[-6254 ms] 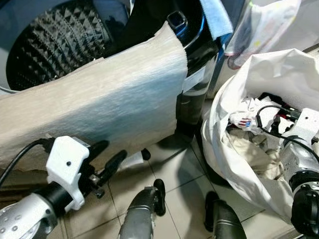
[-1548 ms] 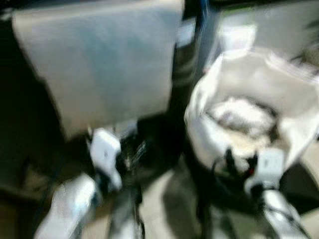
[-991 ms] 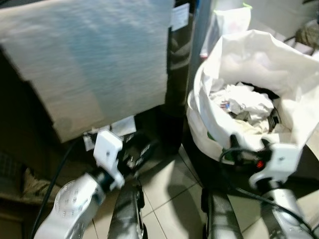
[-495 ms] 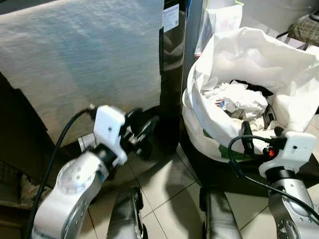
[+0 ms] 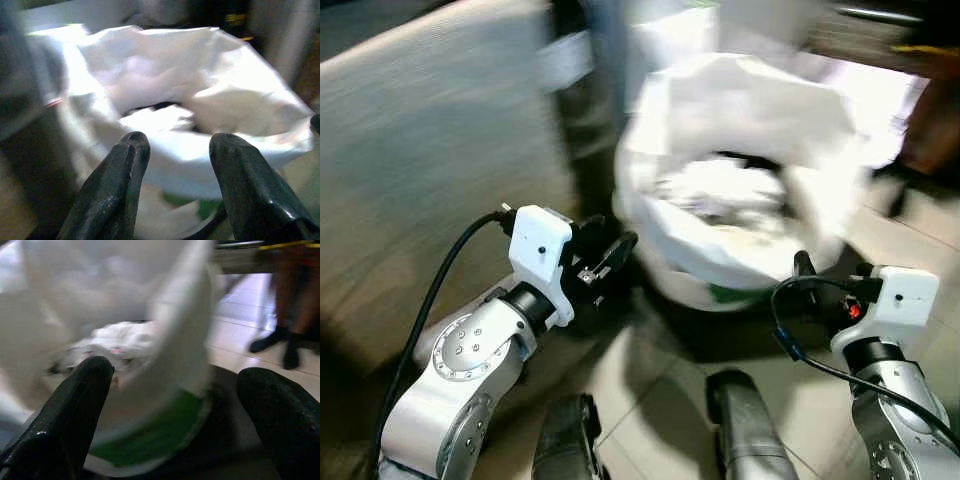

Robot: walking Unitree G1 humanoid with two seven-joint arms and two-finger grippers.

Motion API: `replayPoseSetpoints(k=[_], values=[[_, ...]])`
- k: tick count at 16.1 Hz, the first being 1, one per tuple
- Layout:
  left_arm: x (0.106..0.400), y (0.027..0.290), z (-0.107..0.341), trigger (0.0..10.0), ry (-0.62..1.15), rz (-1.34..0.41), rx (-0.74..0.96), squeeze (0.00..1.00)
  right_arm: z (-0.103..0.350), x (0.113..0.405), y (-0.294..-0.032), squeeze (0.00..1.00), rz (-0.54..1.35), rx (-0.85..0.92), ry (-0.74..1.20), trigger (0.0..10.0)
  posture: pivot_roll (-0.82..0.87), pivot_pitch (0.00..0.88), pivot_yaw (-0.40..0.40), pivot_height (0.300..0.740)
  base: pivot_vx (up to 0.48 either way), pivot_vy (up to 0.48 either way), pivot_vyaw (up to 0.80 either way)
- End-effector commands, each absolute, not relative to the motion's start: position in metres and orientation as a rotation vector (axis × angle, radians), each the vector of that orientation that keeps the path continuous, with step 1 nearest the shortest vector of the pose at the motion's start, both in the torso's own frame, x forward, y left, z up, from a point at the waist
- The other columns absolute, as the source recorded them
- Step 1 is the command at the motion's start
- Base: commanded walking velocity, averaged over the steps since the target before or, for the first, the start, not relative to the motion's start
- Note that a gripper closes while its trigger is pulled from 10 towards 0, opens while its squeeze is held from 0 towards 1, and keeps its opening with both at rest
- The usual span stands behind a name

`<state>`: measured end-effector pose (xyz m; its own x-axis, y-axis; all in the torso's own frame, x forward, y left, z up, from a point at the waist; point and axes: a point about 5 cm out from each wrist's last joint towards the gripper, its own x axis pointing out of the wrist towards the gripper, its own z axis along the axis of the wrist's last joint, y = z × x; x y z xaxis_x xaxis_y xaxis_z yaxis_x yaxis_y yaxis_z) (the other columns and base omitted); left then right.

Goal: Clothes washing

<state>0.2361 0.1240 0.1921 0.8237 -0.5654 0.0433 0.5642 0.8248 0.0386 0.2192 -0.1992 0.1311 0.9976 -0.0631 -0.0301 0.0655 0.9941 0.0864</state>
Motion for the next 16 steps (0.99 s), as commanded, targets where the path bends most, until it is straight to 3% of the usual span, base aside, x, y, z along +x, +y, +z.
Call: replayPoseSetpoints(k=[1, 8, 16], values=[[0.234, 0.123, 0.196, 10.0, -0.062, -0.6, 0.027, 0.0, 0.126, 0.216, -0.197, 0.0, -0.055, 0.106, 0.058, 10.0, -0.03, 0.106, 0.114, 0.595, 0.0, 0.0, -0.46], [0.233, 0.119, 0.189, 10.0, -0.061, -0.589, 0.046, 0.0, 0.121, 0.214, -0.197, 0.0, -0.03, 0.11, 0.089, 10.0, -0.03, 0.108, 0.116, 0.595, 0.0, 0.0, 0.0], [0.237, 0.121, 0.2, 10.0, -0.105, -0.595, 0.021, 0.0, 0.129, 0.218, -0.193, 0.0, -0.012, 0.138, 0.05, 10.0, -0.02, 0.098, 0.117, 0.595, 0.337, 0.0, 0.0]])
